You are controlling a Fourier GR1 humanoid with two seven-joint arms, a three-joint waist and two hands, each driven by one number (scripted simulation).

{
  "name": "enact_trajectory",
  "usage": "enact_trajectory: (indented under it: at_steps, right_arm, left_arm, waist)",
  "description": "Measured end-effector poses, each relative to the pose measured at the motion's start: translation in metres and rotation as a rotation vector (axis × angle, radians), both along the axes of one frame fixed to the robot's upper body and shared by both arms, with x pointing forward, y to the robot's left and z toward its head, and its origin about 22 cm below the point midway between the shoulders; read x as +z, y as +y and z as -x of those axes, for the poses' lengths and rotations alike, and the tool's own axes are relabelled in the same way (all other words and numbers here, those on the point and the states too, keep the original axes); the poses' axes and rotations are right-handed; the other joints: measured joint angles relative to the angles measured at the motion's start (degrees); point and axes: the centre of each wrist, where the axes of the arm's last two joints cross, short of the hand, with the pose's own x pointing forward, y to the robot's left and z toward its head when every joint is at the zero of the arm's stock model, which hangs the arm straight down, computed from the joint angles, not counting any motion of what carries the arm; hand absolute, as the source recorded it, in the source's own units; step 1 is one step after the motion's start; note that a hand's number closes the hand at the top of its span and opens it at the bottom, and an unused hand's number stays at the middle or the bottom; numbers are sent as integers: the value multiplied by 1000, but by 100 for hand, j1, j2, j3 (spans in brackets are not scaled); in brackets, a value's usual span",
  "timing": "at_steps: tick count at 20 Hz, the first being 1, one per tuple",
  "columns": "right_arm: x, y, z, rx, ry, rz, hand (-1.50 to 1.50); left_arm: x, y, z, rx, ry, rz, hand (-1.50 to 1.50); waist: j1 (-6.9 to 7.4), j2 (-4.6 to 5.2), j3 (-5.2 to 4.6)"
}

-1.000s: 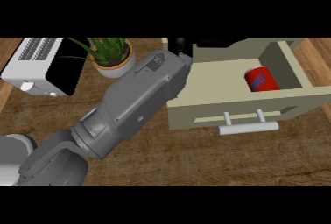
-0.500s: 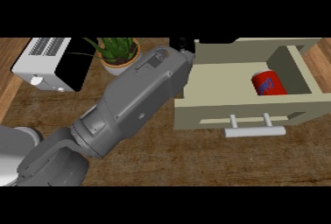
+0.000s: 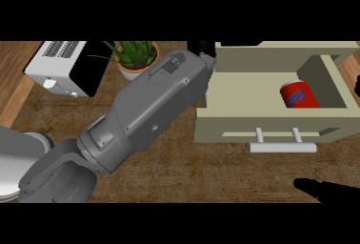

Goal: Pick up the can, place it into the drawer and close the drawer

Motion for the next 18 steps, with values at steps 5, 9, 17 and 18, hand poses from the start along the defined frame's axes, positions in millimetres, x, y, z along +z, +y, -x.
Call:
enact_trajectory:
  at_steps: [5, 9, 17, 18]
  right_arm:
    - [-12, 24, -41, -17, -15, 113, -150]
    - [-21, 45, -74, -18, -11, 211, -150]
    - [-48, 67, -131, -29, 27, 449, -150]
    - [-52, 69, -137, -37, 32, 472, -150]
  left_arm:
    - [0, 7, -2, 9, 5, -5, -150]
    - [3, 18, -5, 18, 9, -12, -150]
    - [15, 40, -8, 42, 6, -33, -150]
    - [15, 43, -9, 45, 7, -34, -150]
  waist:
    - [95, -16, -1]
    - [153, -32, -2]
    - [207, -39, -1]
    - [209, -39, -1]
